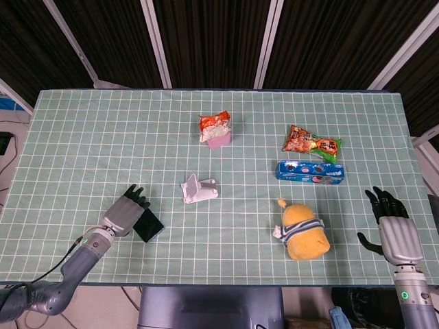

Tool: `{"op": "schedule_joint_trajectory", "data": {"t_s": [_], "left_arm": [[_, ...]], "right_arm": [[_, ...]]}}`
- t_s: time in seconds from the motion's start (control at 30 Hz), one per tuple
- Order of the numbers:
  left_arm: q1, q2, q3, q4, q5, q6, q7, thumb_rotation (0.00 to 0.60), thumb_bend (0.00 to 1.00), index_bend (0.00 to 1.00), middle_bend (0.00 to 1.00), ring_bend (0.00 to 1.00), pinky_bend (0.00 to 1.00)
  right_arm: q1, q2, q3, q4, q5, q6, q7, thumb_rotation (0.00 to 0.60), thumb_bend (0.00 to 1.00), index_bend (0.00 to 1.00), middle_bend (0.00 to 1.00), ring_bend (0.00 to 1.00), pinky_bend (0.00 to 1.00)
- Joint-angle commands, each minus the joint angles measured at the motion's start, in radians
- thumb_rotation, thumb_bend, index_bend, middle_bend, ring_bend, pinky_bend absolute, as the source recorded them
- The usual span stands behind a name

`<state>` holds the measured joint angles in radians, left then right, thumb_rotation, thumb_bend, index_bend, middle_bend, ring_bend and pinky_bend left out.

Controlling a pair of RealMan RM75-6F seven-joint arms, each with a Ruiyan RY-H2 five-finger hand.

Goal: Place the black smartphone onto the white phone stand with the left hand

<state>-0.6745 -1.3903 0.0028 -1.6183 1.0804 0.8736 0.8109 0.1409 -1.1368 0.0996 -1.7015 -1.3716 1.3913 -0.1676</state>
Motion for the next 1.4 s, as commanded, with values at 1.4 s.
{"op": "schedule_joint_trajectory", "data": {"t_s": [1.4], "left_arm": [[-0.033, -0.012, 0.024, -0.003, 0.006, 0.065, -0.09, 0.6, 0.49, 0.6, 0.61, 0.12, 0.0]], "right_arm": [[0.0, 0.0, -0.001, 0.0, 0.0, 0.001, 0.001, 0.6, 0.37, 0.02, 0.0, 0.0, 0.14]]}}
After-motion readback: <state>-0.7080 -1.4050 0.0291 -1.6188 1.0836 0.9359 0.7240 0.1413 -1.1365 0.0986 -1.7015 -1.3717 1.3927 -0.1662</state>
